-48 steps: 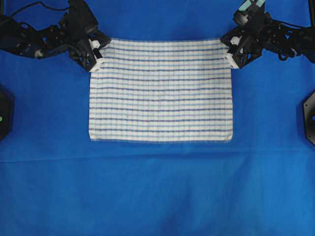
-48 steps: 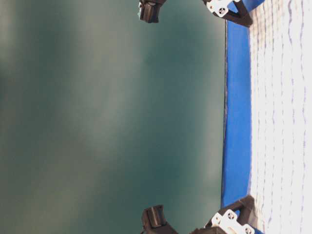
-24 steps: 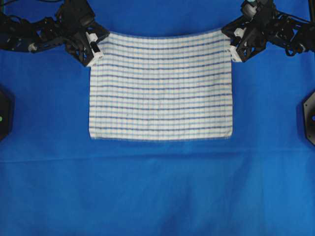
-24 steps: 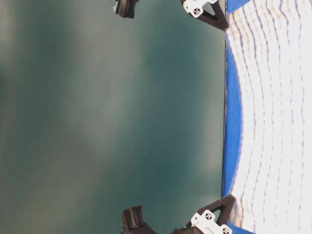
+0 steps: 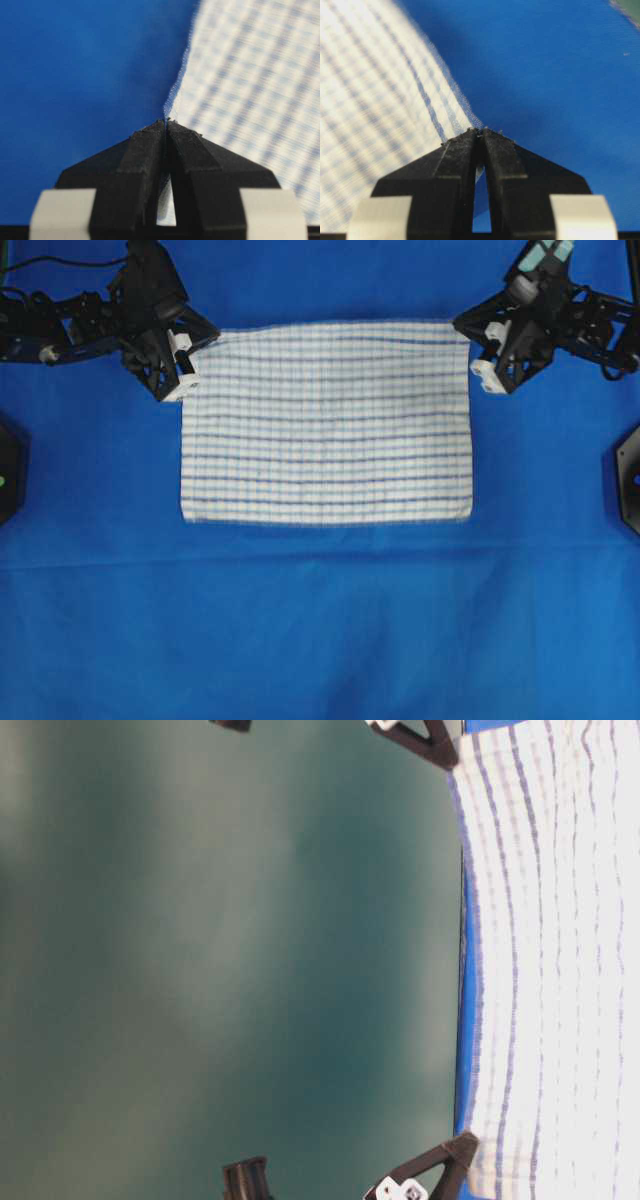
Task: Fold the blue towel.
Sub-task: 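Lift the far edge with both grippers and fold it toward the near edge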
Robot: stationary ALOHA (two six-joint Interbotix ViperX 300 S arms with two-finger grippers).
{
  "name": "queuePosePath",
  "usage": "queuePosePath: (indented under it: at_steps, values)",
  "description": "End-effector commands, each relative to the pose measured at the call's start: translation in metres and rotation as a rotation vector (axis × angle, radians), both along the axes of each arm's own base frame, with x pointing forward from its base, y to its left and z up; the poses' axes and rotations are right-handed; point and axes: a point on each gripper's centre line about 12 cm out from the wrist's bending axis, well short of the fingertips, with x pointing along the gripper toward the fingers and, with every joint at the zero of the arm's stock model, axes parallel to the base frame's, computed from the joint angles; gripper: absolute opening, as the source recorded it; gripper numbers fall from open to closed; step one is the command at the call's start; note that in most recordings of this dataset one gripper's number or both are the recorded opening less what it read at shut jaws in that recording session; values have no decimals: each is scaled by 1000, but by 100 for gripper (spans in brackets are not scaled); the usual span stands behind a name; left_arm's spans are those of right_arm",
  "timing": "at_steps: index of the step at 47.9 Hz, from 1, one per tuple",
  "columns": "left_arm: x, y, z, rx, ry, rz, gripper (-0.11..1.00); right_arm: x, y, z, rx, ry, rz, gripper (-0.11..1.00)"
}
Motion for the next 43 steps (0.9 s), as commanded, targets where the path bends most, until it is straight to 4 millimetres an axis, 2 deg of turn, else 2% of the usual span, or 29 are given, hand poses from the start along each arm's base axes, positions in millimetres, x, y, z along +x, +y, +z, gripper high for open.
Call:
queuePosePath:
  at_steps: [1, 9, 21, 32, 43]
  values:
    - [6, -19, 7, -3, -5, -59, 2, 2, 16, 10, -2, -27, 42, 5]
    - [10, -56, 0, -38, 54, -167, 2, 0, 56, 9, 44, 3, 153, 5]
    - [13, -103, -1, -121, 75, -247, 2, -2, 98, 2, 130, 37, 254, 5]
    - [13, -143, 4, -196, 73, -300, 2, -2, 129, -2, 179, 78, 342, 5]
    - [11, -169, 3, -232, 78, -349, 2, 1, 152, 0, 232, 68, 385, 5]
